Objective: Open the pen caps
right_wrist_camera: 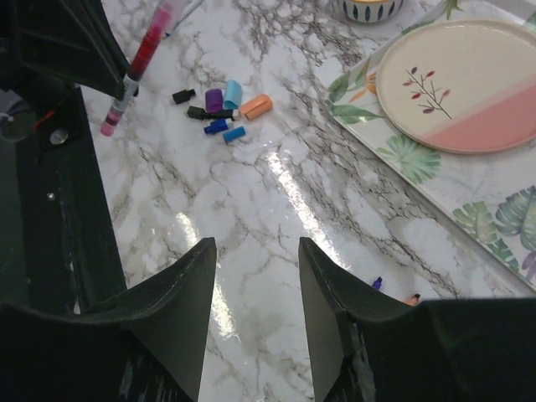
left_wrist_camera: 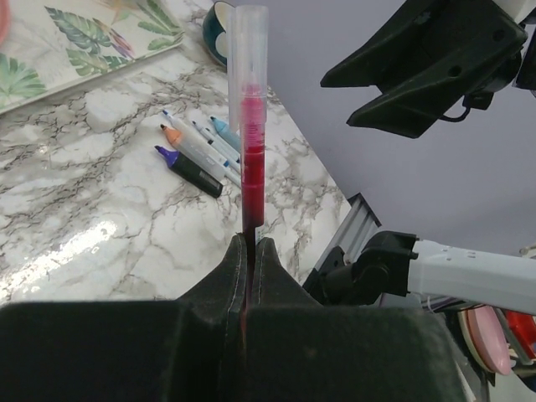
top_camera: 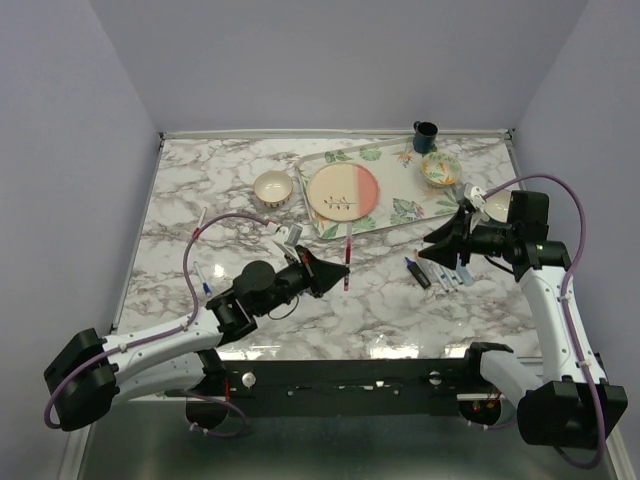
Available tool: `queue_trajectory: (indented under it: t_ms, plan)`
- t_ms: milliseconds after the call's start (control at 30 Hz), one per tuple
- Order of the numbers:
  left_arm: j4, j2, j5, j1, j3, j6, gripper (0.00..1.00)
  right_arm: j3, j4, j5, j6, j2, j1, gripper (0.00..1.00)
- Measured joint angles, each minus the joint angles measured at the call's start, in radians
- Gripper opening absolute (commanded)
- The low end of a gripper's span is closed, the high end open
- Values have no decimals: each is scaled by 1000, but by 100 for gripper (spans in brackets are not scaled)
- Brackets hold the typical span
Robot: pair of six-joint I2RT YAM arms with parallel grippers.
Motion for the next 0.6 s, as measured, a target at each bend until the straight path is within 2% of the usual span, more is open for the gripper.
queue_trajectory:
  t_ms: [300,600]
  plan:
    - [61,153,-70,-100,97,33,0,0,5,-121,87,11,0,58]
    - [116,316,-100,-172,204,57,0,0,6,-173,108,21,0,61]
